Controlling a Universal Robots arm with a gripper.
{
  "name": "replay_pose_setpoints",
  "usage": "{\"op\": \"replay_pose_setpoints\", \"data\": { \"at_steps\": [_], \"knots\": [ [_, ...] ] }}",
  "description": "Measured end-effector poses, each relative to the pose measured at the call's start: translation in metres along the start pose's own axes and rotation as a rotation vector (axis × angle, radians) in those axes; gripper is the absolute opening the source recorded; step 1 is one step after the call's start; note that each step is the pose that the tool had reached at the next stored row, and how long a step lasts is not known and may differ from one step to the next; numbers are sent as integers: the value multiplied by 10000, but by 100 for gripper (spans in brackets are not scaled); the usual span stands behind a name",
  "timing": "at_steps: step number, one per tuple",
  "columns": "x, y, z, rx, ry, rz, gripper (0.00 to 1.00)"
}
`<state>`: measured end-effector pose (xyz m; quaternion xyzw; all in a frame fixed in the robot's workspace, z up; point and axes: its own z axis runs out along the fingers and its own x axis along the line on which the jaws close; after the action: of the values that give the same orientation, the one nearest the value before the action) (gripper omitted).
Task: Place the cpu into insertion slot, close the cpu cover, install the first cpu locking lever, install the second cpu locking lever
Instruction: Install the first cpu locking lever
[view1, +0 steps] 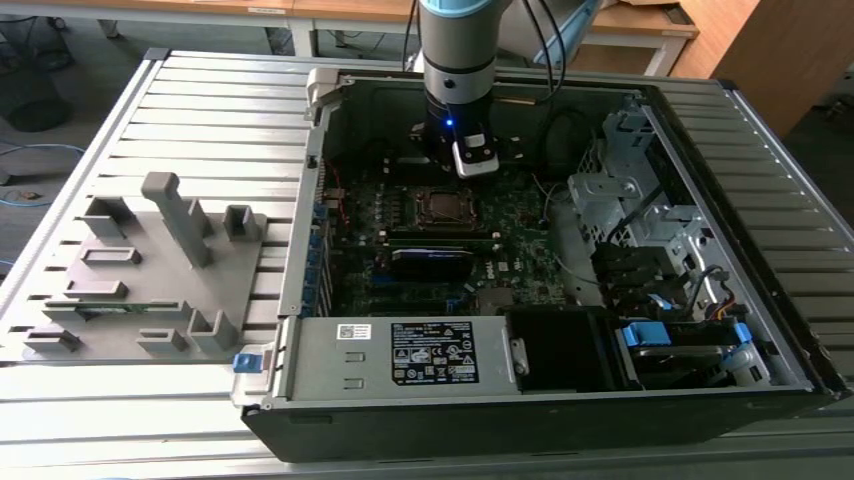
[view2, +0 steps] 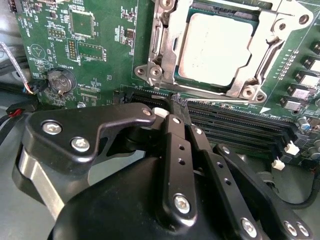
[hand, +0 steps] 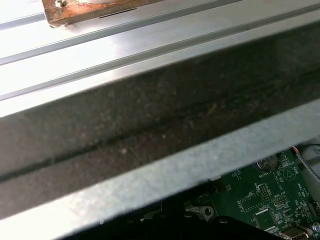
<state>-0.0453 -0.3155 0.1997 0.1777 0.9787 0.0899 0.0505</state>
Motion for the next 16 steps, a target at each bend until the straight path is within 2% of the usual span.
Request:
{"op": "replay_pose_setpoints", "data": {
  "at_steps": [2, 4, 7, 12, 16],
  "knots": [
    [0, 0, 1, -95, 25, 11, 11],
    [-2, -3, 0, -157, 47, 20, 11],
    [-3, -10, -1, -174, 30, 20, 11],
    [-2, -15, 0, -222, -93, -5, 11],
    [-2, -15, 0, -225, -101, -7, 11]
  ]
}}
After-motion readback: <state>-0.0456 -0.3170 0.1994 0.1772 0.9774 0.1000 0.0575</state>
